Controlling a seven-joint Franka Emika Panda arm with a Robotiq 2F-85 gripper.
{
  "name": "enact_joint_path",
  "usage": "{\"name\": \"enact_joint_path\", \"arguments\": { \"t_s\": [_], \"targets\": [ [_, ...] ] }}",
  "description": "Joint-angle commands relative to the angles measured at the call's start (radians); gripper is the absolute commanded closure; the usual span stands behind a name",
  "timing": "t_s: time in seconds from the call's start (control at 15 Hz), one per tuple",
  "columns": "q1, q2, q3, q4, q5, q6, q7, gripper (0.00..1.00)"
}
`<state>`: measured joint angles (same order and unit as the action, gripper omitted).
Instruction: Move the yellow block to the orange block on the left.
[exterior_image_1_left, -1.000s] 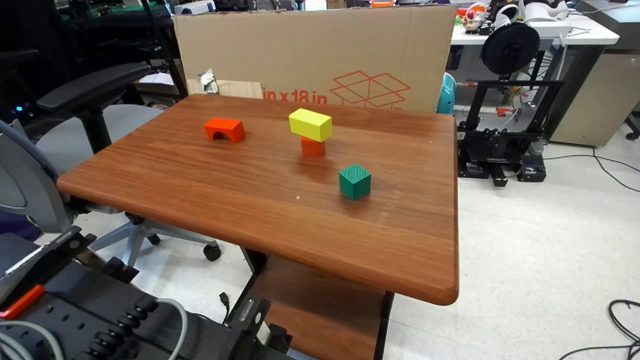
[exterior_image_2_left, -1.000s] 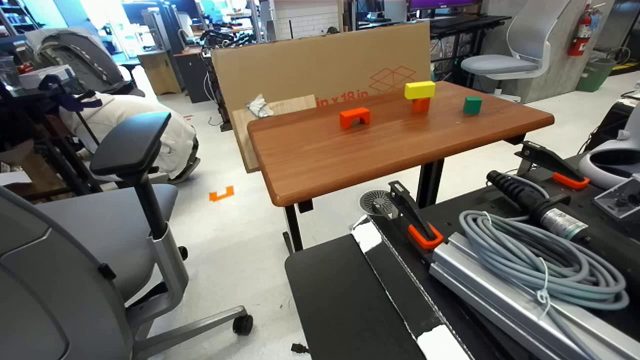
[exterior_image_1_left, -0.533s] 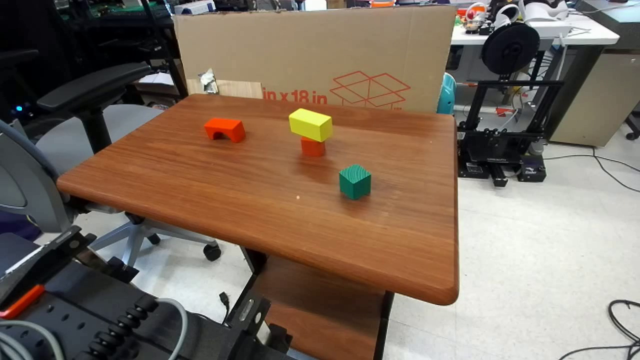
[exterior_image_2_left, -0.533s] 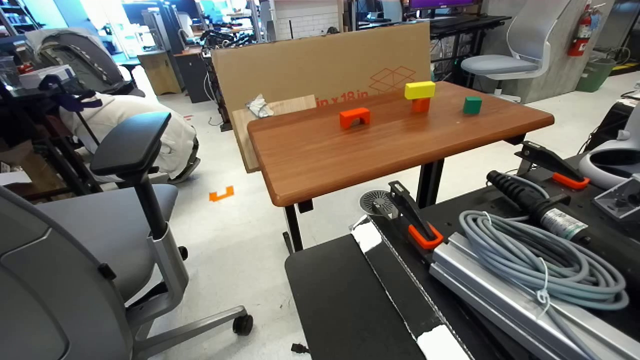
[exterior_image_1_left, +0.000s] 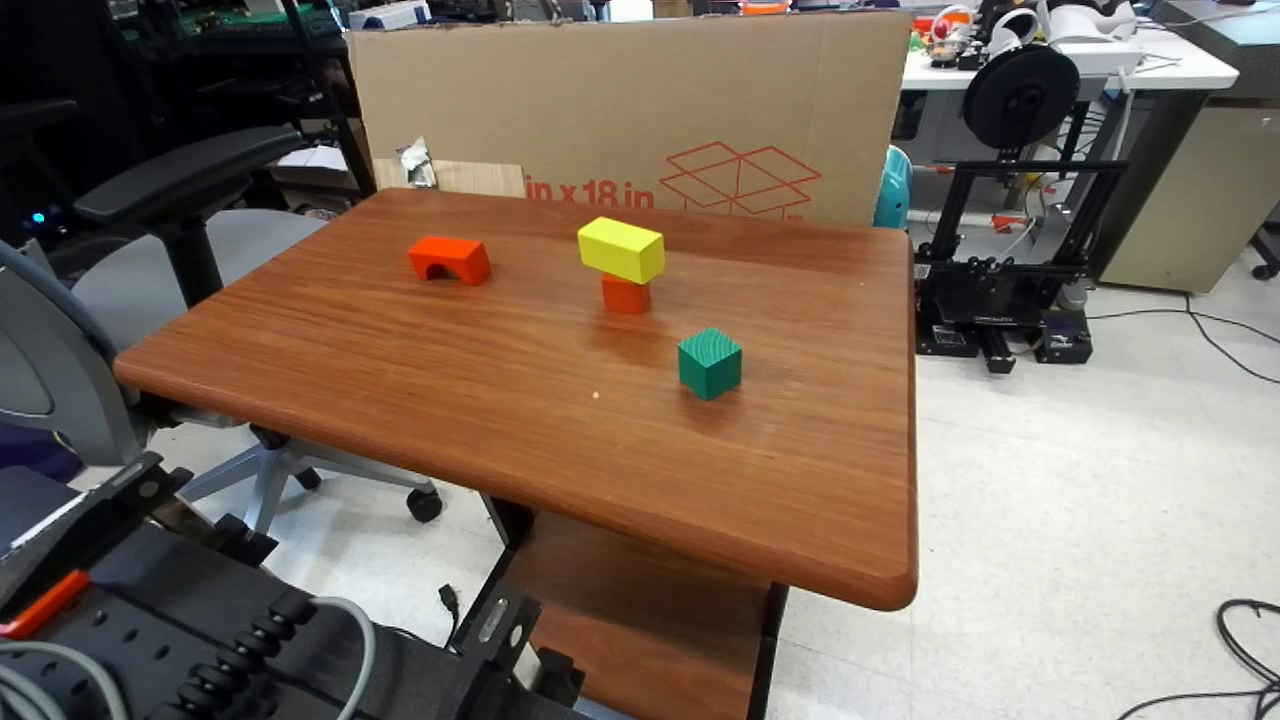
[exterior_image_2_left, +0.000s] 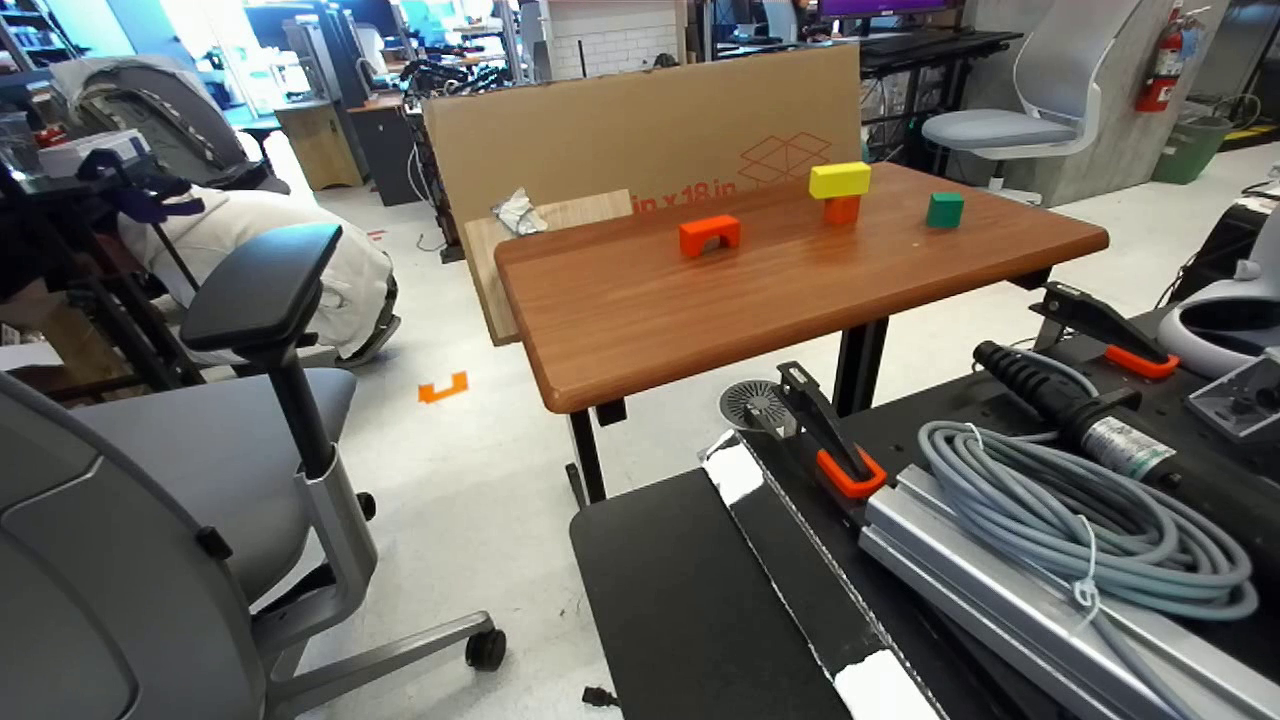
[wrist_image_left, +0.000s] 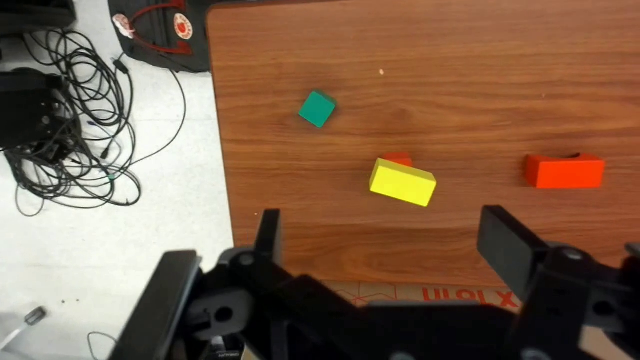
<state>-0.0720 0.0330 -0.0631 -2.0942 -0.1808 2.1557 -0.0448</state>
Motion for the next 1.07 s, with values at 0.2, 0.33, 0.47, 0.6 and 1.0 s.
{"name": "enact_joint_path", "arguments": {
  "t_s": [0.2,0.33,0.47,0.6,1.0],
  "targets": [
    [0.029,0.289,0.015,0.192,0.036,0.001,0.081,0.00],
    [0.038,0.337,0.011,0.208,0.030,0.026,0.120,0.00],
    [0.045,0.378,0.009,0.222,0.033,0.050,0.150,0.00],
    [0.042,0.412,0.011,0.235,0.053,0.064,0.160,0.00],
    [0.030,0.501,0.015,0.264,0.082,0.078,0.167,0.00]
  ]
}}
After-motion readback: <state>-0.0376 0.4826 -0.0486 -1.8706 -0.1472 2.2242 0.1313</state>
